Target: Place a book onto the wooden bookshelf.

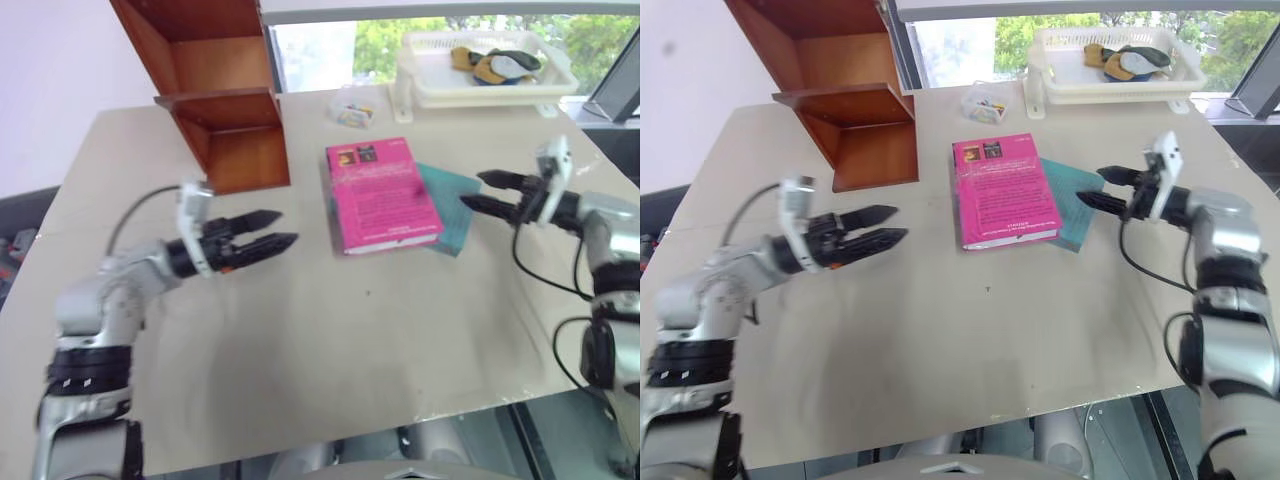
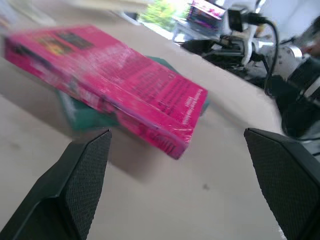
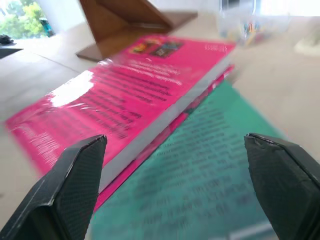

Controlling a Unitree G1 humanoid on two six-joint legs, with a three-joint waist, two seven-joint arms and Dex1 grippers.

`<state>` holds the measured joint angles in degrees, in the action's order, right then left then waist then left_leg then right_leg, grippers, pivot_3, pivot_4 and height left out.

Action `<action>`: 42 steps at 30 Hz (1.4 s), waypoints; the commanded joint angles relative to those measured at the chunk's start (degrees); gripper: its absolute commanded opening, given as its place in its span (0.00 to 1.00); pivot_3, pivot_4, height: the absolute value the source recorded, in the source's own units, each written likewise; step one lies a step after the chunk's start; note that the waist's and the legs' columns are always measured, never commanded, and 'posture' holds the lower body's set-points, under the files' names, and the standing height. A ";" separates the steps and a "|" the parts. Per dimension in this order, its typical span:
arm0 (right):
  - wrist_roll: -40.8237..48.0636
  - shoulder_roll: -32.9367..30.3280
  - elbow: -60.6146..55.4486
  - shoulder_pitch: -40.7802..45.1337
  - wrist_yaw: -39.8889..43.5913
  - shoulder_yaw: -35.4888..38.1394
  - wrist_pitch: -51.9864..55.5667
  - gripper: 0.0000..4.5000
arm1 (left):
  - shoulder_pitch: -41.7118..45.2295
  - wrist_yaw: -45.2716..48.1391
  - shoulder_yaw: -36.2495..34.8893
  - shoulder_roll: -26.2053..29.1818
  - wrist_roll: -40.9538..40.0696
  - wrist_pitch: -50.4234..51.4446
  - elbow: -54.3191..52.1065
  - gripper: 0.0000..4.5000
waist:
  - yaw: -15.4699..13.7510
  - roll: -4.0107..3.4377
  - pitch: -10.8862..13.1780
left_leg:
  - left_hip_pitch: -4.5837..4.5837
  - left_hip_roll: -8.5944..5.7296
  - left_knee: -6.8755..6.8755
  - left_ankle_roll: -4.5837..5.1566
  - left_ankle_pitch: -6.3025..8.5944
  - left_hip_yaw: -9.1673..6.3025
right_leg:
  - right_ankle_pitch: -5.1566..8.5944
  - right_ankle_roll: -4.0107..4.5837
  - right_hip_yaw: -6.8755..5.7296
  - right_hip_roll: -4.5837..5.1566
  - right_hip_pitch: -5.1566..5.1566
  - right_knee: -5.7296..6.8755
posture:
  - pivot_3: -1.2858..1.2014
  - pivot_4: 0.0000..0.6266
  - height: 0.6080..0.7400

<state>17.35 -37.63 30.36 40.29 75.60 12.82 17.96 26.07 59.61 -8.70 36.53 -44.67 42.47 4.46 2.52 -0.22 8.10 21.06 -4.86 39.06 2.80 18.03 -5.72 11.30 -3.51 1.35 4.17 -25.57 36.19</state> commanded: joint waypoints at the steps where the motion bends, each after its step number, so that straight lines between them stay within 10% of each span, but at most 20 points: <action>1: 8.48 -3.95 -21.82 -8.27 1.19 3.88 7.01 1.00 | 6.79 -0.58 0.49 -3.00 -0.10 3.60 9.86 0.99 | -0.24 0.00 0.00 | 0.04 0.00 0.13 0.00 0.00 -0.06 | 0.00 0.00 -0.07 -0.01 0.00 0.10 | 0.52 0.24 1.00; 16: 22.49 -11.37 -64.00 -42.78 -10.46 22.82 15.65 1.00 | 29.82 10.09 2.35 -12.61 9.41 12.57 57.05 0.99 | -1.85 0.48 -0.07 | -0.17 -0.08 0.33 0.03 0.01 0.30 | 0.00 -0.02 0.09 -0.06 0.05 0.43 | 0.52 0.24 1.00; 37: 26.30 -12.19 -69.00 -49.65 -17.36 24.50 13.90 1.00 | 36.32 5.22 -7.28 -22.69 15.55 8.18 69.19 0.99 | -3.43 0.61 -0.08 | -0.21 -0.08 0.34 0.03 0.01 0.35 | 0.00 -0.02 0.13 -0.04 0.09 0.45 | 0.52 0.24 1.00; 42: 26.53 -12.12 -69.26 -49.86 -18.01 24.07 13.54 1.00 | 37.11 2.77 -10.32 -22.70 15.48 6.91 69.96 0.65 | -3.33 0.63 -0.07 | -0.21 -0.08 0.35 0.03 0.01 0.36 | 0.00 -0.02 0.15 -0.03 0.09 0.45 | 0.52 0.24 1.00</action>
<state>43.02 -49.13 -37.48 -9.72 57.99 34.97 32.66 61.80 62.46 -17.71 13.75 -29.25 49.60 73.98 -0.81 0.41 8.04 20.85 -4.94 39.41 2.83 18.04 -5.36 11.30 -3.53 1.49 4.14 -25.49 36.64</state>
